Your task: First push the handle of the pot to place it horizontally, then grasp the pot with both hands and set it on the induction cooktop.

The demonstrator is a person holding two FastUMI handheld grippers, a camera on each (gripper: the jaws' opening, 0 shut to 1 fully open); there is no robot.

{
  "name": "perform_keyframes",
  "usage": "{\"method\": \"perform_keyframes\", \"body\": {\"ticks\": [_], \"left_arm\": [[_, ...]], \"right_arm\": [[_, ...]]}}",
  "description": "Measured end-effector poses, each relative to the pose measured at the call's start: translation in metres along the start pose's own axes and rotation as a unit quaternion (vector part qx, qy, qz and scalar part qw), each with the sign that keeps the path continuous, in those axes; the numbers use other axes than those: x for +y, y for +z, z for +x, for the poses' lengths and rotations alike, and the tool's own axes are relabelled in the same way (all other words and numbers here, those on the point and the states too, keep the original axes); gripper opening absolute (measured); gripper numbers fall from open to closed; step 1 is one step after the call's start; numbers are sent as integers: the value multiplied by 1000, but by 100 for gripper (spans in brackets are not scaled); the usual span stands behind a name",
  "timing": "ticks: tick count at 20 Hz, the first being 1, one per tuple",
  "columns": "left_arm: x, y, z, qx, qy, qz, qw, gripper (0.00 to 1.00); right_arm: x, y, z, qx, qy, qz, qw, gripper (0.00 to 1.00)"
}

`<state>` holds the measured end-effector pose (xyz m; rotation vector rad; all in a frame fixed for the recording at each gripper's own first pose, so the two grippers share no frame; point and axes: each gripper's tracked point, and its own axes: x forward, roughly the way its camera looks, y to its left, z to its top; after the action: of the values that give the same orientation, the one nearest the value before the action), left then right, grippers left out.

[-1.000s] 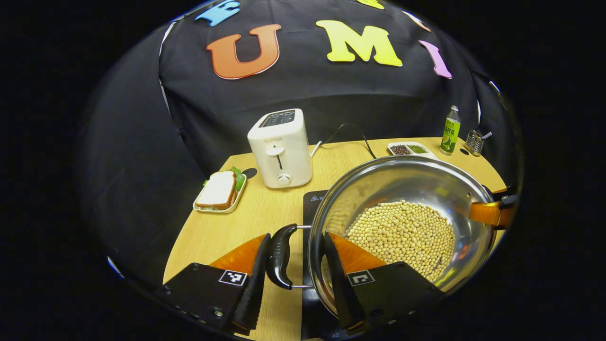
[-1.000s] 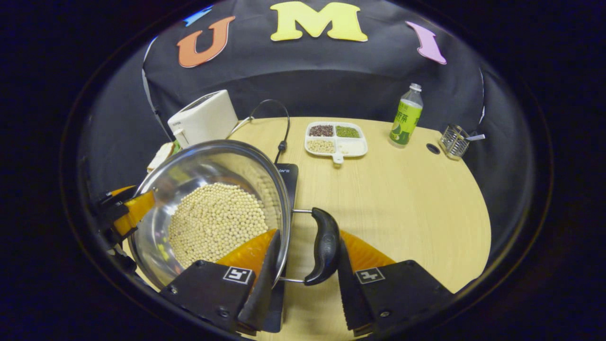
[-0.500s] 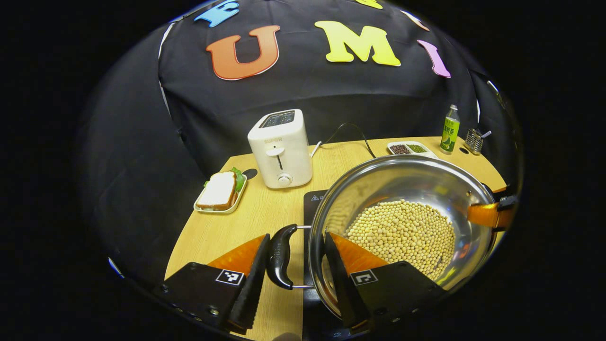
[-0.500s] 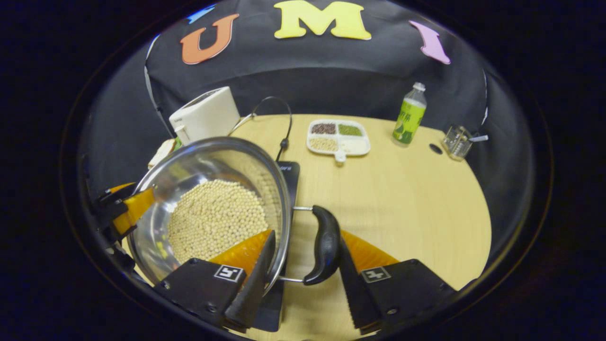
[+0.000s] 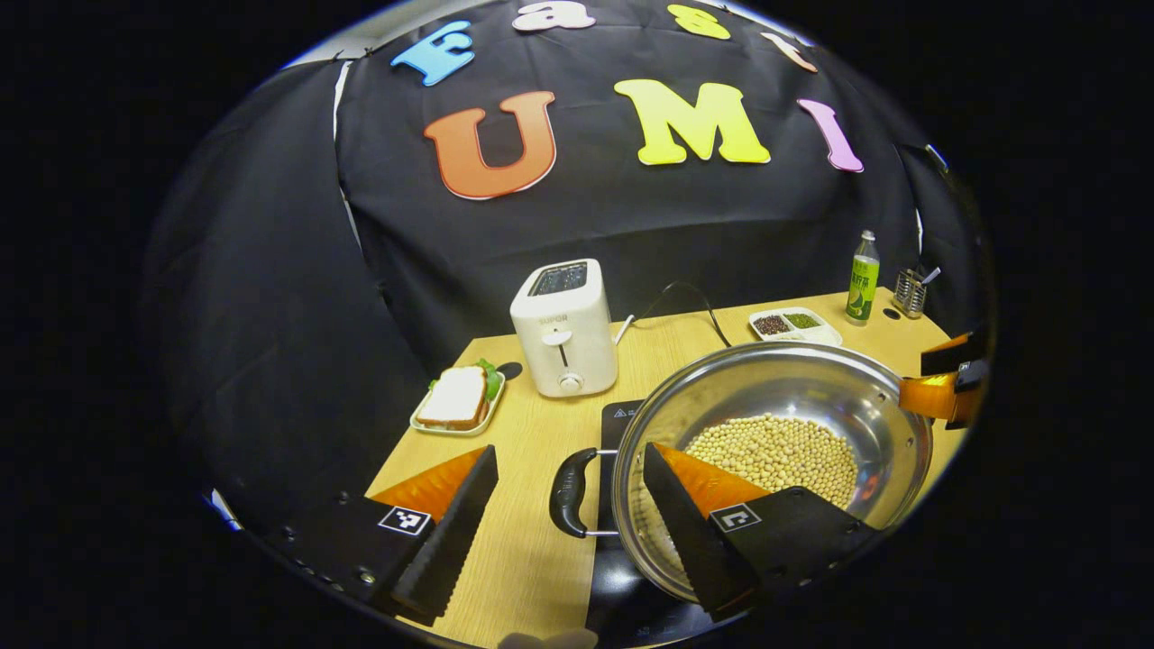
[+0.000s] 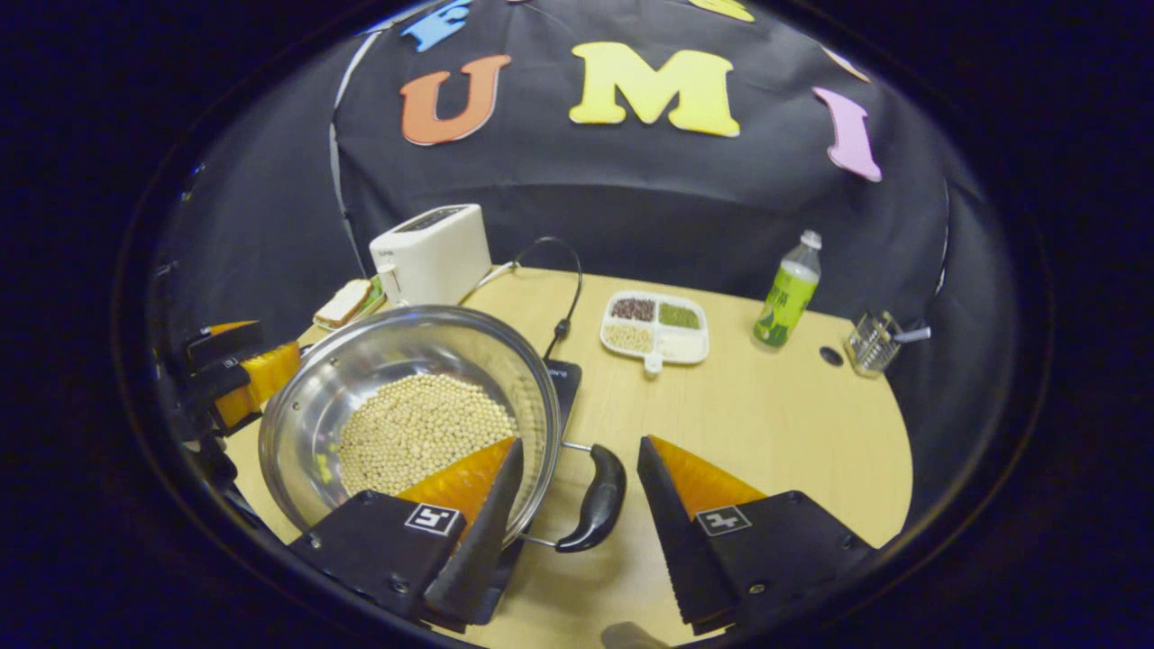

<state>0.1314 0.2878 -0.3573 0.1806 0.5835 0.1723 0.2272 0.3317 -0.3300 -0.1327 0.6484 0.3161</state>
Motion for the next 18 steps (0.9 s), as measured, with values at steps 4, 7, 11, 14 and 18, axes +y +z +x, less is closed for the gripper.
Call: {"method": "perform_keyframes", "body": {"ticks": [4, 7, 11, 14, 18], "left_arm": [[-19, 27, -39, -26, 7, -24, 999, 96], [-45, 54, -80, -54, 13, -52, 997, 96], [-81, 94, -146, -96, 16, -57, 994, 96], [-117, 124, -192, -123, 11, -54, 991, 96], [-172, 154, -255, -158, -5, -52, 986, 96]], "right_arm": [[-8, 20, -37, -49, 8, -24, 998, 81], [-26, 33, -79, -88, 18, -24, 996, 84], [-65, 49, -147, -143, 17, -21, 989, 94], [-102, 54, -204, -177, 11, -23, 984, 99], [-156, 62, -275, -228, 3, 4, 974, 100]]}}
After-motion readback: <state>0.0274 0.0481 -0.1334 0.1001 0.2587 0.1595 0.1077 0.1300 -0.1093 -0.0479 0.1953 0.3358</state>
